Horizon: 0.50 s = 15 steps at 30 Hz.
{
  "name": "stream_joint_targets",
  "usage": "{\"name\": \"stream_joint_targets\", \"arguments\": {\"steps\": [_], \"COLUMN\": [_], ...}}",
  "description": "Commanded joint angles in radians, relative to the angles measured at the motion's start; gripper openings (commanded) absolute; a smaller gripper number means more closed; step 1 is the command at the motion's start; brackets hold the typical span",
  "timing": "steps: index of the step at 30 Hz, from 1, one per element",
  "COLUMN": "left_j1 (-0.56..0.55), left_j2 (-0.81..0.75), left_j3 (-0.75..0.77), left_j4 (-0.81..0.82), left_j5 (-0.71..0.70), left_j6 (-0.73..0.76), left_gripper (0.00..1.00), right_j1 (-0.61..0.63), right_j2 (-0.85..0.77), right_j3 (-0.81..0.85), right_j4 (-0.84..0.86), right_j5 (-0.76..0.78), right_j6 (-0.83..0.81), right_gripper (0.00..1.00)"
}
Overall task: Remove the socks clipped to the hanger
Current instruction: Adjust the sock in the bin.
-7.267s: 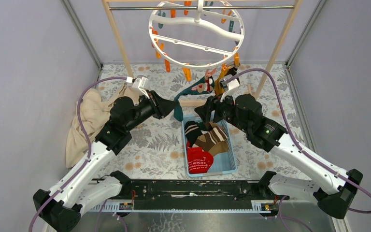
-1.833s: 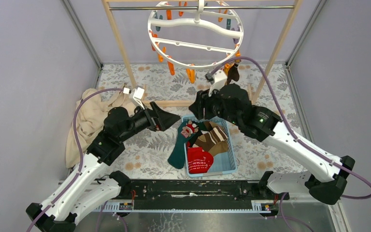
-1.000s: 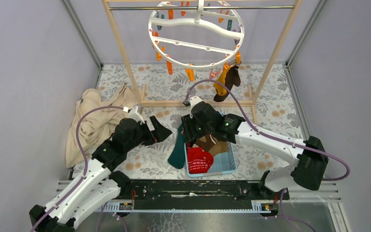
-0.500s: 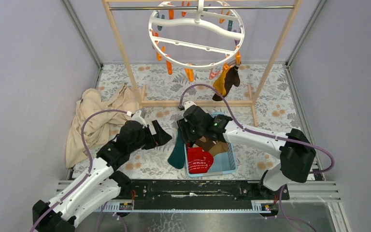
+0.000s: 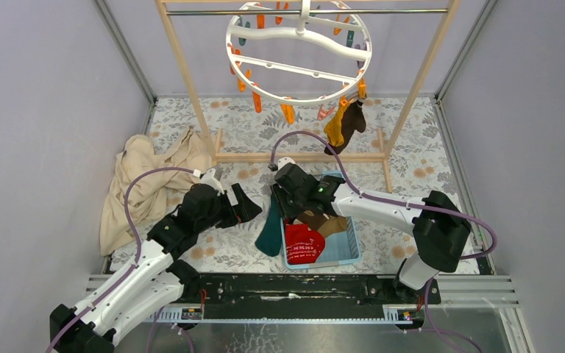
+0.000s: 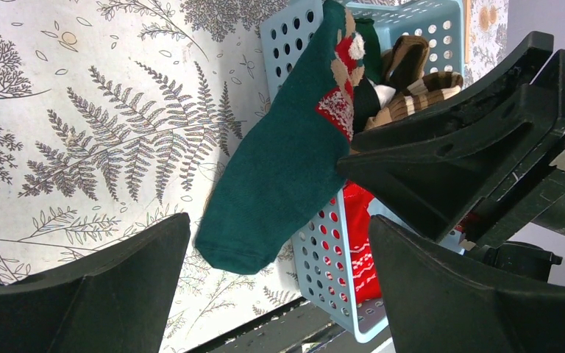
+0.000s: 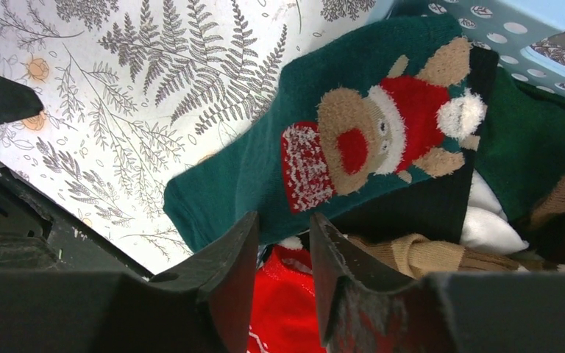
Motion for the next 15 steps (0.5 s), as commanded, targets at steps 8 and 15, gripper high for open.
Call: {"name": "stream_joint_targets", "arguments": {"steps": [8,15], "left_j1": [-0.004,-0.004], "left_j2": [-0.011,-0.006], "left_j3": [-0.01,0.024], "left_j4": [0.042,0.042], "left_j5": [0.04,0.066], "left_j6": [-0.004,0.023], "left_gripper": [0.99,0.99], "right_j1": [0.009,0.009], "right_j2": [-0.011,-0.081], "right_j3": [0.063,0.059], "right_j4": [0.054,0.041], "right_j5": [0.022,0.039], "right_j6": [-0.012,-0.026], "right_gripper": [0.15,0.03]}}
